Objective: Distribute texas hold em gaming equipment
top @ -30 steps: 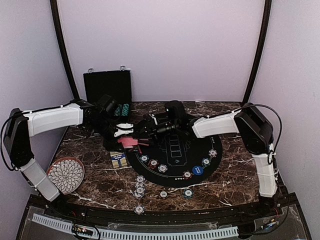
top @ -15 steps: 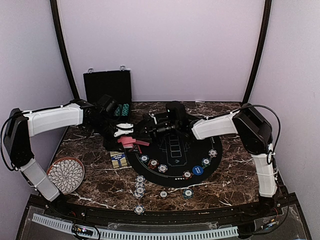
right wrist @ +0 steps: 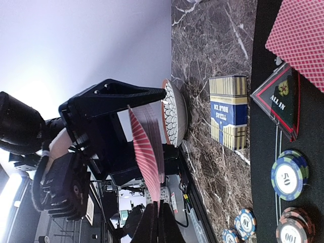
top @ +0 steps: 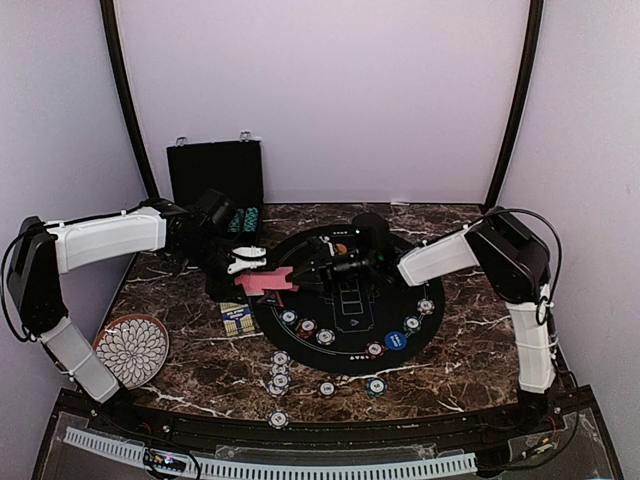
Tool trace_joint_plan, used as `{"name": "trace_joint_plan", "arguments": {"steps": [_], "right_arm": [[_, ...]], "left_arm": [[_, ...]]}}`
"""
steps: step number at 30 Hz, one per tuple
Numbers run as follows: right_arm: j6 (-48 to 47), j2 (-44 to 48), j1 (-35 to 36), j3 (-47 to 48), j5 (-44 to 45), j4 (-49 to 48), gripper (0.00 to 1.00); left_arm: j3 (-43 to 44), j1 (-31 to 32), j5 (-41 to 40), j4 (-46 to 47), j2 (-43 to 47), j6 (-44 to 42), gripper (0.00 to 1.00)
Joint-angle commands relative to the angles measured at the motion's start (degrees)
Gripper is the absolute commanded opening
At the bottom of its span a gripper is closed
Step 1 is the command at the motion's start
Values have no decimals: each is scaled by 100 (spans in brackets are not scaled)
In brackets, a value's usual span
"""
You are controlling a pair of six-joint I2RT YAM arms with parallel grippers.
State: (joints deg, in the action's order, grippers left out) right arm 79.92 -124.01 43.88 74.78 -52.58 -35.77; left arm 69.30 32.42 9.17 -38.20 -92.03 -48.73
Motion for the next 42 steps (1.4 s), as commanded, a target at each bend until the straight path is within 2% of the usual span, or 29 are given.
{"name": "trace_joint_plan", "arguments": {"steps": [1,7,12,17,23,29,42], "right_arm": [[68,527,-265,-248,-75,-580,0],[-131,869,-720,-475,-95,-402,0],[-707,1050,-1312,-372,-61,292,0],[-1512,857,-1925,289,65,1448,0],[-2374,167,-2465,1515,406,2792,0],[-2914,-662,-2542,2741,612,3879,0],[-2738,-1746,-2413,3783,564,4006,0]], "left_arm": [[-72,18,-80,-22,195,67,20],[-67,7,-173,-38,147,109,19],[-65,-10,-191,-67,115,118,18],[-29,-13,-188,-103,109,157,17],[-26,-13,-173,-134,115,183,16],[21,-17,-153,-160,124,215,15],[46,-21,-110,-186,78,222,13]]}}
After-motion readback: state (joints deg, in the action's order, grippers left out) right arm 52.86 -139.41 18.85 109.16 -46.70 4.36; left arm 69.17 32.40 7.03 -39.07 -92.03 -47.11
